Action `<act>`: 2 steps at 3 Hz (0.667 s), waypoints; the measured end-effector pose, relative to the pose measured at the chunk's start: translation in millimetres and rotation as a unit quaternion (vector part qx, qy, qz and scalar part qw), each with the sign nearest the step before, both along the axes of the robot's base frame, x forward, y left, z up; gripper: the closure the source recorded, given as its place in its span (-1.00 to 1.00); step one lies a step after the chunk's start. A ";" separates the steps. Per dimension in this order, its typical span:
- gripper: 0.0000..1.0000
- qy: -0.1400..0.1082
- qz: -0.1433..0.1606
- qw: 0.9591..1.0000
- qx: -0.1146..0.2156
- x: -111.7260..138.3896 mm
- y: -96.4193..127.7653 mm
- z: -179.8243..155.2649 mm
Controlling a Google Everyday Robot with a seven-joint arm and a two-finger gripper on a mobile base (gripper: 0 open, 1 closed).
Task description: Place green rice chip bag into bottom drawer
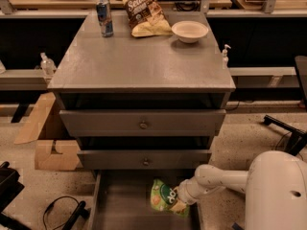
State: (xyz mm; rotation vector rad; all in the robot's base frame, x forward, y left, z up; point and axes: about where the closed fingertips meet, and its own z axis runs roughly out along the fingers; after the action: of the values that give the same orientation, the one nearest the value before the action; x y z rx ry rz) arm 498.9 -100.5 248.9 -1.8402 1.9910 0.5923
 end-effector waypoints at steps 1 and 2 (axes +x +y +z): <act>0.65 0.001 0.000 1.000 0.000 -0.6 1.1 -2.1; 0.17 0.003 0.001 1.000 0.001 -2.1 2.5 -3.2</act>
Offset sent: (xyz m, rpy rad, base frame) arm -0.0004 0.0010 -0.0023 0.0009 0.0020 0.0005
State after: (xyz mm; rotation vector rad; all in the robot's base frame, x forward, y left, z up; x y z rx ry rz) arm 496.9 -98.1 245.7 -1.8424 1.9908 0.6000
